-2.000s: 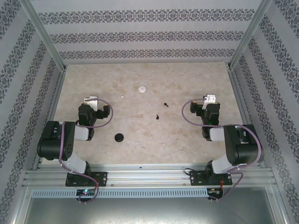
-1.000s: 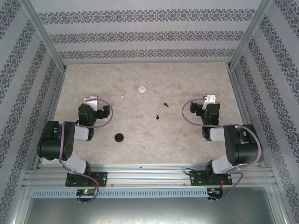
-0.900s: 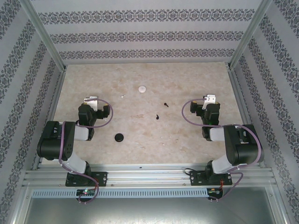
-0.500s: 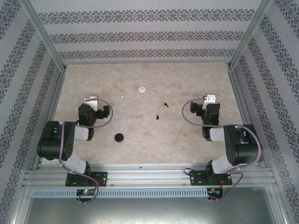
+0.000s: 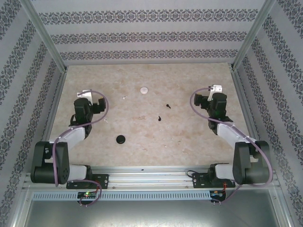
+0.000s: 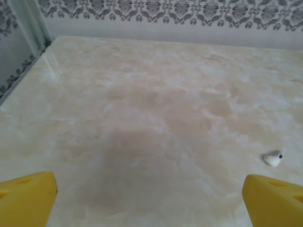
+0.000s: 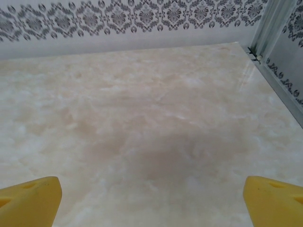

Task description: Insert wireless bluetooth earbuds into charging case

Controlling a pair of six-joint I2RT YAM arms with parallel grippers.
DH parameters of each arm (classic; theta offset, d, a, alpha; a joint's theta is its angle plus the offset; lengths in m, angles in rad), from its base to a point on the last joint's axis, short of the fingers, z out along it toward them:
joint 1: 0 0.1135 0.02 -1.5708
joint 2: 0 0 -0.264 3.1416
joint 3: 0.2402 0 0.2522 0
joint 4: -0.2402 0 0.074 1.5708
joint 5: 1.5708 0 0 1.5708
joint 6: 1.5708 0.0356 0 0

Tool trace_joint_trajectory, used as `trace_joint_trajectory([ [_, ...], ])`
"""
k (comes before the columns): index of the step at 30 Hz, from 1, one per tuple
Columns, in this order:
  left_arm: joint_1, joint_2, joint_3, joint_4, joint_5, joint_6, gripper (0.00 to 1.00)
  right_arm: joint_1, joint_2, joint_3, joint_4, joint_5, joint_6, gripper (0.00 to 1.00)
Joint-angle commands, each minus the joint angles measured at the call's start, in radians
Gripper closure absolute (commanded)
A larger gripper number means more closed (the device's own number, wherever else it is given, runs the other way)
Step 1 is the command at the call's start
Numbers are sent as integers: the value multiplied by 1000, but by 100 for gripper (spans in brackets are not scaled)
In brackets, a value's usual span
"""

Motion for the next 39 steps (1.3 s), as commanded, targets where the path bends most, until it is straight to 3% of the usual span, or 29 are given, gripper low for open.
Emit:
trace_joint_trajectory([
  [1, 7, -69, 109, -428, -52, -83, 0, 16, -54, 66, -295, -57, 97, 2],
  [6, 7, -156, 228, -828, 38, -135, 0, 109, -85, 145, -515, -76, 169, 3],
  [10, 8, -216, 229, -1039, 130, -165, 1, 239, -59, 190, -616, -47, 200, 3],
  [14, 6, -221, 224, -1180, 269, -247, 15, 383, 5, 242, -699, -30, 268, 3],
  [17, -26, -214, 196, -1204, 347, -328, 22, 481, 72, 296, -755, -38, 322, 3],
  [24, -269, -169, 169, -1188, 228, -409, 23, 647, 243, 438, -872, -67, 366, 3],
  [31, -430, -82, 160, -1127, 176, -478, 23, 673, 263, 423, -870, -88, 403, 3],
  [39, -531, 55, 199, -1058, 155, -503, 26, 664, 219, 375, -865, -71, 422, 3],
])
